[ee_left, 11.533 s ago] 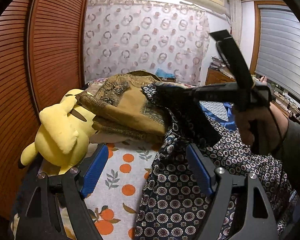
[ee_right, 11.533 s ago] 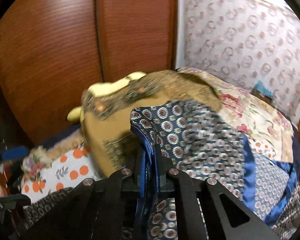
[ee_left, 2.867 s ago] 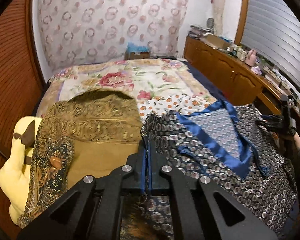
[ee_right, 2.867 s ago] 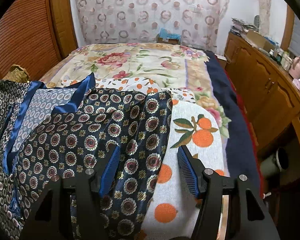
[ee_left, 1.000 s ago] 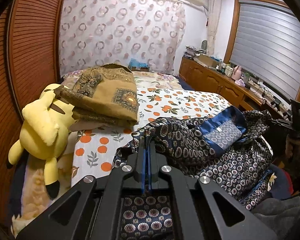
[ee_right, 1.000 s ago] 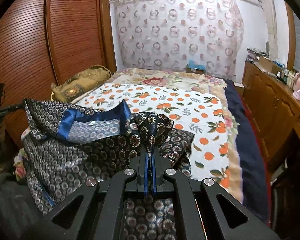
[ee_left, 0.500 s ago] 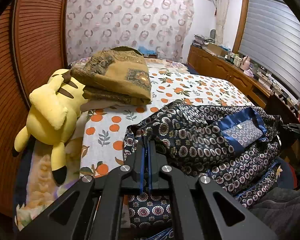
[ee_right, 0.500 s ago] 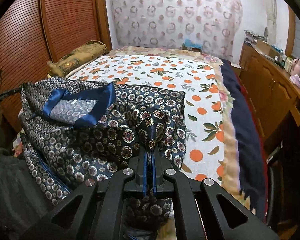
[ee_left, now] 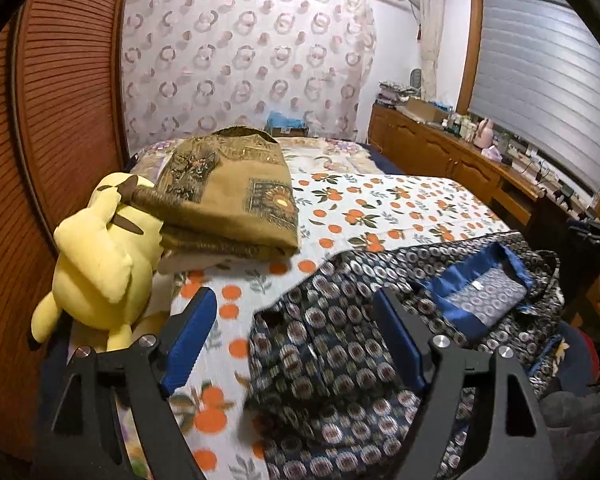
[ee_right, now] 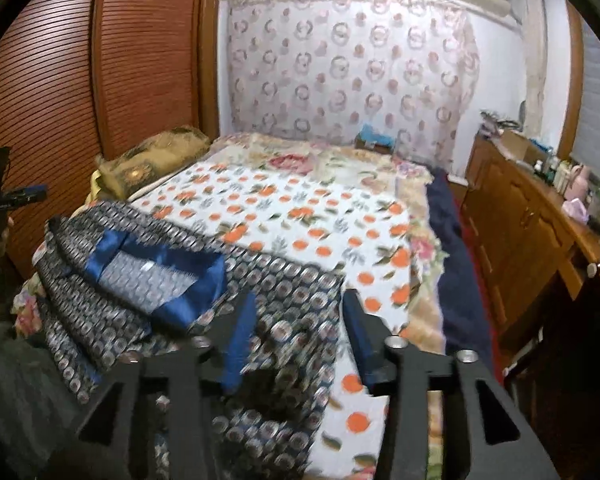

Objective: Fold small clothes
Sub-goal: 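Open both grippers and release the folded robe onto the bed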

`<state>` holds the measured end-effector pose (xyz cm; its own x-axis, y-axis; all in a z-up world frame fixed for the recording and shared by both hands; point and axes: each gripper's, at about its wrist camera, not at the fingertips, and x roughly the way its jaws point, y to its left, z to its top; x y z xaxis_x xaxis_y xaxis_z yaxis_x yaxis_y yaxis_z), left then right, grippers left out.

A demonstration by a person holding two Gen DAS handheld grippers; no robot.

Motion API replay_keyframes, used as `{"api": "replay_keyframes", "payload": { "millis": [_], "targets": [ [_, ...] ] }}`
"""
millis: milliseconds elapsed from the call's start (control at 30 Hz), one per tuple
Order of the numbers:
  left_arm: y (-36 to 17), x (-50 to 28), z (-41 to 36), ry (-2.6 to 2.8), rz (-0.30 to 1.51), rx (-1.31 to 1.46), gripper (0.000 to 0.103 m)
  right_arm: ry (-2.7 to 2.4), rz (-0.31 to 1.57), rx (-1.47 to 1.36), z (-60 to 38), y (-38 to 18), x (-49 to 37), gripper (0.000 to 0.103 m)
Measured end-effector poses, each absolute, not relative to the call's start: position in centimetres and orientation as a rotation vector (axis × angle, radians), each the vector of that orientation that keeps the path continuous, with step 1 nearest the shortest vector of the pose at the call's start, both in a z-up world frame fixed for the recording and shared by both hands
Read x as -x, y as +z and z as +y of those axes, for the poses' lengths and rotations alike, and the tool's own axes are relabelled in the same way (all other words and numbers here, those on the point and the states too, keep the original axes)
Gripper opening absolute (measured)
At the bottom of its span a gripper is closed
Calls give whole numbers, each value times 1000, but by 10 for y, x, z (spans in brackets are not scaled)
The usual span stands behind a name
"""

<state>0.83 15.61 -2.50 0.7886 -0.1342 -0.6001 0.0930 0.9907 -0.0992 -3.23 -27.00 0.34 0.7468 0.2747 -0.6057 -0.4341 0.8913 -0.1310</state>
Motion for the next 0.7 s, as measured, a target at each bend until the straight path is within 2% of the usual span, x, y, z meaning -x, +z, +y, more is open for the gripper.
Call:
{"api": "replay_keyframes", "payload": {
  "millis": [67,200,500,700],
  "targets": [
    [-27,-22,156,-127,662,55,81,387,615,275,-267,0,23,60],
    [-39,-58,160,-118,709,37,81,377,653,270,-261,-15,-8,63],
    [-93,-88,154,-125,895,-4,81,371,792,224,-258,-56,-76,63],
    [-106,-84,157,-133,928,21,81,365,871,217,-256,-72,-88,64]
  ]
}}
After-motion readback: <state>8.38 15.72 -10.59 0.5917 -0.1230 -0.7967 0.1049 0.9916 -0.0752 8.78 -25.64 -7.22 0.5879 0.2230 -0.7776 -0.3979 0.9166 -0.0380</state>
